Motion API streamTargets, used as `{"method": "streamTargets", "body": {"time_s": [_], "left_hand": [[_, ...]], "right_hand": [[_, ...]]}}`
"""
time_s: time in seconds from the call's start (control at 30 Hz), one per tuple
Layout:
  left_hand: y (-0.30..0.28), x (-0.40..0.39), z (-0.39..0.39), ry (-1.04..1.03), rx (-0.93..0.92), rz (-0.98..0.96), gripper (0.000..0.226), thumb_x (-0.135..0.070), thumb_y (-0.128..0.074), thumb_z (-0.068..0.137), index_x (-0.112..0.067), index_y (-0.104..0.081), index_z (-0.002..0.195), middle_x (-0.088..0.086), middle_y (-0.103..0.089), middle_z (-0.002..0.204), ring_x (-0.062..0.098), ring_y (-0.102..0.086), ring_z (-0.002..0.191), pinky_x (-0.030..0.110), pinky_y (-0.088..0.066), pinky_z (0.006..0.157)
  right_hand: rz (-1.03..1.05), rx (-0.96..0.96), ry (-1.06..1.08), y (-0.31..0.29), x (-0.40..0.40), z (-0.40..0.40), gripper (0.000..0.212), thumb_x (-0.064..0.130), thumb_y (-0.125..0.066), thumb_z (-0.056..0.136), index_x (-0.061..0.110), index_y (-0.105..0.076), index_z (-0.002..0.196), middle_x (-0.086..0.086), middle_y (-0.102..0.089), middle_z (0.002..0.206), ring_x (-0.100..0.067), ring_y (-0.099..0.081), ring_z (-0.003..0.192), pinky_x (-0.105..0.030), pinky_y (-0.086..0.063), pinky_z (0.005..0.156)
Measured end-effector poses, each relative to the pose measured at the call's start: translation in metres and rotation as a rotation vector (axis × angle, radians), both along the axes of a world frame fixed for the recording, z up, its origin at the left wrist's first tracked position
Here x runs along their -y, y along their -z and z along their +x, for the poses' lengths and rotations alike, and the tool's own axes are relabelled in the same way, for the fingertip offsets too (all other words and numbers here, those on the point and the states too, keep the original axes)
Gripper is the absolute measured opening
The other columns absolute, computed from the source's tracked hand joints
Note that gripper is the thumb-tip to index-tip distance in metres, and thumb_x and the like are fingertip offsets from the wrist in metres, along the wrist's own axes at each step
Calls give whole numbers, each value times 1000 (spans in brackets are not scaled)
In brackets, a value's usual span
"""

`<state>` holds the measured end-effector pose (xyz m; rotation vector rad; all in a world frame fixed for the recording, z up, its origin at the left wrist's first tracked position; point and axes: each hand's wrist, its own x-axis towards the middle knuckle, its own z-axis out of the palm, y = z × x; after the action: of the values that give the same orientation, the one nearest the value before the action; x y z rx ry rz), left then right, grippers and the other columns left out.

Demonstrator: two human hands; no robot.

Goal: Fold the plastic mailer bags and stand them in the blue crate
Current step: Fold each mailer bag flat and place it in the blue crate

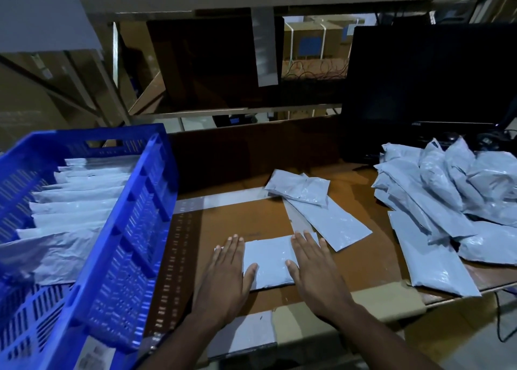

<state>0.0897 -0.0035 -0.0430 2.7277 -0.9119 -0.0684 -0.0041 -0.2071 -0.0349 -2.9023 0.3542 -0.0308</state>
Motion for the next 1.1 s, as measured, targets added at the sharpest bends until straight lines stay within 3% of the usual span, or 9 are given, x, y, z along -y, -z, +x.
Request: {"method": "streamTargets", "body": {"time_s": [0.1, 0.2, 0.37, 0.5, 0.57, 0.7, 0.83, 0.93, 1.1], "left_hand": [[-9, 0, 0, 5, 39, 55, 92, -73, 17, 86, -24, 1, 162, -5, 5, 170, 8, 7, 155, 33, 7, 126], [-21, 2, 2, 20, 122, 59, 80, -70, 1, 93, -28, 8, 161, -9, 17, 166, 9, 13, 154, 36, 5, 126], [-8, 4, -23, 126, 18, -64, 78, -67, 3, 98, -25, -15, 162, -12, -2, 167, -1, 6, 153, 28, -6, 126], [9, 4, -24, 164, 9, -4, 73, -59, -6, 105, -16, -31, 159, -3, -25, 166, 6, -14, 154, 35, -12, 122], [5, 5, -21, 156, 17, 6, 71, -56, -10, 106, -14, -36, 156, -1, -32, 163, 8, -21, 152, 35, -13, 121], [7, 2, -29, 189, 45, 8, 76, -62, -1, 102, -19, -19, 162, -6, -12, 168, 5, -1, 155, 35, -4, 123], [6, 2, -23, 179, 54, 36, 74, -60, -5, 104, -17, -24, 161, -3, -20, 168, 6, -6, 155, 36, -7, 123], [9, 1, -29, 187, 44, 51, 76, -62, -2, 102, -17, -19, 162, -3, -12, 169, 7, -1, 155, 37, -5, 123], [-5, 2, -26, 194, -81, 26, 89, -70, 15, 88, -25, -2, 163, -13, 10, 167, -1, 16, 151, 32, 3, 125]], "right_hand": [[33, -28, -39, -7, 8, 0, 100, 75, 22, 78, 28, -8, 161, 10, -2, 168, -8, 8, 153, -40, 13, 123], [-9, 44, -82, -18, 13, 3, 73, 64, -6, 96, 29, -21, 159, 11, -10, 166, -9, -1, 154, -42, 14, 123], [-134, 273, -242, -2, -9, -2, 43, 28, -45, 96, 20, -65, 133, 2, -60, 140, -13, -51, 134, -34, -19, 123], [-103, 241, -241, 13, -13, 3, 45, 26, -38, 96, 15, -69, 127, -1, -65, 133, -18, -58, 129, -32, -11, 119], [-109, 218, -215, 12, -12, 6, 47, 26, -35, 96, 15, -69, 127, -1, -65, 133, -17, -57, 129, -31, -6, 121], [-113, 225, -252, 20, -19, -8, 47, 26, -33, 102, 13, -55, 142, -2, -49, 150, -18, -39, 144, -37, -5, 124], [-141, 205, -230, 18, -15, -3, 48, 27, -32, 101, 13, -60, 138, -3, -55, 145, -18, -45, 140, -36, -4, 123], [-118, 180, -252, 26, -16, -13, 50, 28, -28, 105, 13, -43, 151, -2, -38, 158, -18, -26, 150, -41, -10, 122], [108, 161, -231, 9, -11, -8, 51, 38, -29, 105, 25, -38, 154, 13, -30, 159, -1, -16, 149, -30, -9, 123]]}}
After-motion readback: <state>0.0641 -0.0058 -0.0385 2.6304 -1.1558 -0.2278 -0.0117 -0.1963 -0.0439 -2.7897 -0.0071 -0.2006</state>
